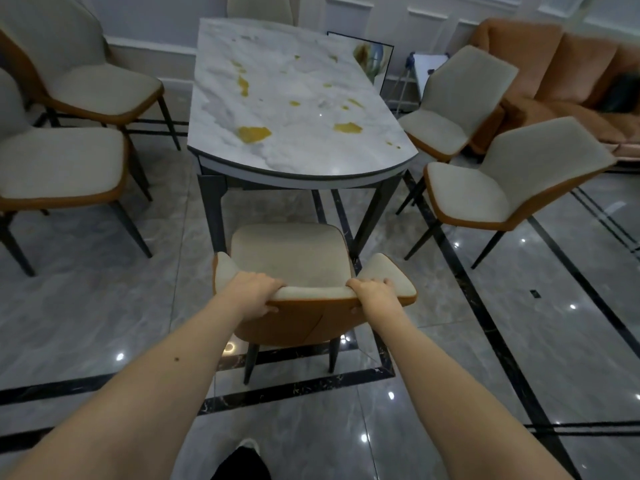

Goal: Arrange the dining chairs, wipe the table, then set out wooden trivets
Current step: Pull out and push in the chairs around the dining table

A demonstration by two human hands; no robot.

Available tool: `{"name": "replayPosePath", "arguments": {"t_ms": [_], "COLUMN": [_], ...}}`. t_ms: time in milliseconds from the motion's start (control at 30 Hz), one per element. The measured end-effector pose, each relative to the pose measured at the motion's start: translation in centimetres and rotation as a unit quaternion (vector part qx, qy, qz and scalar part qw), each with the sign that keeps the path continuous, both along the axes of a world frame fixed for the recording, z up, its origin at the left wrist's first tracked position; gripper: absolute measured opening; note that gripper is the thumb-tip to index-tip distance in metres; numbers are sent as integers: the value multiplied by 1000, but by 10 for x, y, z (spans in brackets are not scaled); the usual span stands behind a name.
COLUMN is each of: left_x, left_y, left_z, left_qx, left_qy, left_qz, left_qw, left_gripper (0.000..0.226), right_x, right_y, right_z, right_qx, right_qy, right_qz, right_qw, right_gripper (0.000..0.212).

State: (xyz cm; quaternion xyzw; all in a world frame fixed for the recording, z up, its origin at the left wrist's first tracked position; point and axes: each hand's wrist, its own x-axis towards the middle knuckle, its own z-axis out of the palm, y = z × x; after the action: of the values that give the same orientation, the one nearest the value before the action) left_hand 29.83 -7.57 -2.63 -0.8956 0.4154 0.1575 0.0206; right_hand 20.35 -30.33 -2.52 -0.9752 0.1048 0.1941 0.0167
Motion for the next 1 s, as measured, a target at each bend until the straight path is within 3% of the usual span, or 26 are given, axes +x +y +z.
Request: {"name": "replayPosePath", "arguments": {"t_ms": [367, 633, 767, 900, 1000], "left_x": [97, 132, 134, 128, 116], "left_y": [-43, -86, -111, -134, -165], "left_z": [-1, -3, 3, 25, 33], "left_qx": [1, -10, 19, 120, 126], "left_qy": [-3, -16, 18, 29, 95], "left_qz": [12, 32, 59, 104, 176], "left_qw": [1000, 999, 998, 987, 972], "left_gripper": [46, 42, 43, 38, 47], "right_x": [92, 138, 147, 152, 150], "right_y": [-36, -85, -110, -126, -142], "right_z": [14, 13, 11, 10, 5], "right_qx": [-10, -6, 2, 15, 41], "right_qy": [11, -11, -17, -7, -25], "right_qz": [1, 16, 33, 85, 128], "right_qw": [1000, 1000, 999, 996, 991], "right_gripper": [49, 42, 40, 41, 42]}}
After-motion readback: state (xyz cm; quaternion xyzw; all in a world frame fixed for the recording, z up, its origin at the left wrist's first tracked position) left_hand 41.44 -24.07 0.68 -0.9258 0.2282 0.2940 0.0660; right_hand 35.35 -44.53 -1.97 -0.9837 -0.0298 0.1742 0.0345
